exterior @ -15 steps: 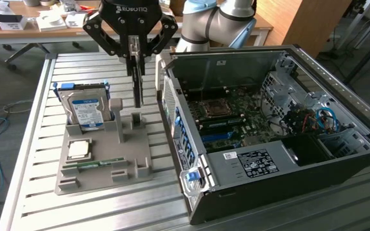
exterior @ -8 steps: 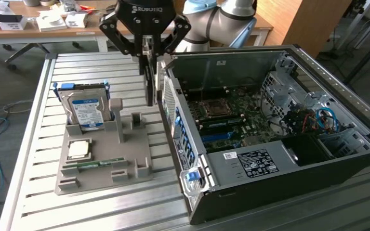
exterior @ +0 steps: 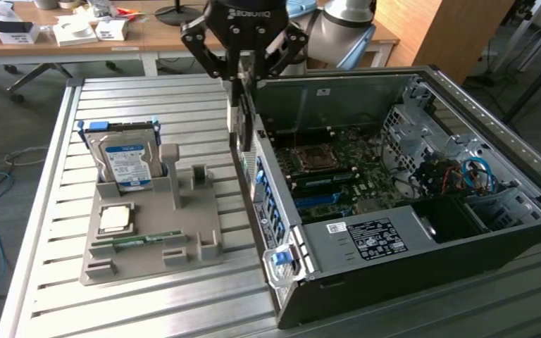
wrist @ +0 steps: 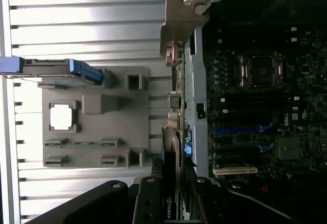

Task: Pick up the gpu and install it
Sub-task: 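Pick up the gpu and move the gpu toward the slot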

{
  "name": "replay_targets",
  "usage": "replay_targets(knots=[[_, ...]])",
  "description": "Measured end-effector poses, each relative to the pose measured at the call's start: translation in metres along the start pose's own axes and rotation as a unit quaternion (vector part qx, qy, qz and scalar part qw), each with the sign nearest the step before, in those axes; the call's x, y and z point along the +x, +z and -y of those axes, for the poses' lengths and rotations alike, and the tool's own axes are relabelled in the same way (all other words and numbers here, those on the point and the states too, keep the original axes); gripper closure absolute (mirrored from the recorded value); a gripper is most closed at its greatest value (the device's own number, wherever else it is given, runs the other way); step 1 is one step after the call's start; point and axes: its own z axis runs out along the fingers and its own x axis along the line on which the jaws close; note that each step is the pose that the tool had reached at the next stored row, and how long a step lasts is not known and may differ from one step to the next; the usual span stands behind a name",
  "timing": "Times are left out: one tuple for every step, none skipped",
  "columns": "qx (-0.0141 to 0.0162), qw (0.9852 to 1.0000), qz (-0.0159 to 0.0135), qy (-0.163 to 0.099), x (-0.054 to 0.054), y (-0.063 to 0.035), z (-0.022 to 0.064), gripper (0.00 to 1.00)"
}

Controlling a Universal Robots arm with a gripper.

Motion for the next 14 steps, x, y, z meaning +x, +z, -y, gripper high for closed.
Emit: replay_targets(knots=[[-0.0007, 1.0, 0.0, 0.0, -0.004, 0.0001, -0.0003, 0.74], [-0.0013, 1.0, -0.0001, 0.0, -0.009, 0.0001, -0.0005, 0.74], [-0.0019, 1.0, -0.0002, 0.0, -0.014, 0.0001, -0.0008, 0.74], [-0.0025, 1.0, -0.0002, 0.0, -0.018, 0.0001, -0.0011, 0.74], [-0.0032, 1.0, -0.0003, 0.0, -0.022, 0.0002, -0.0014, 0.74], [-0.004, 1.0, -0.0003, 0.0, -0.027, 0.0002, -0.0017, 0.74], [-0.005, 1.0, -0.0004, 0.0, -0.032, 0.0003, -0.002, 0.74], [-0.0058, 1.0, -0.0004, 0.0, -0.036, 0.0003, -0.0023, 0.74], [-0.0067, 1.0, -0.0004, 0.0, -0.041, 0.0004, -0.0026, 0.74], [-0.0074, 1.0, -0.0005, 0.0, -0.045, 0.0004, -0.0029, 0.74], [-0.0081, 1.0, -0.0006, 0.0, -0.05, 0.0004, -0.0031, 0.74], [-0.0089, 1.0, -0.0006, 0.0, -0.054, 0.0005, -0.0035, 0.74], [-0.0095, 1.0, -0.0006, 0.0, -0.059, 0.0005, -0.0038, 0.74], [-0.0101, 0.9999, -0.0007, 0.0, -0.063, 0.0005, -0.0041, 0.74]])
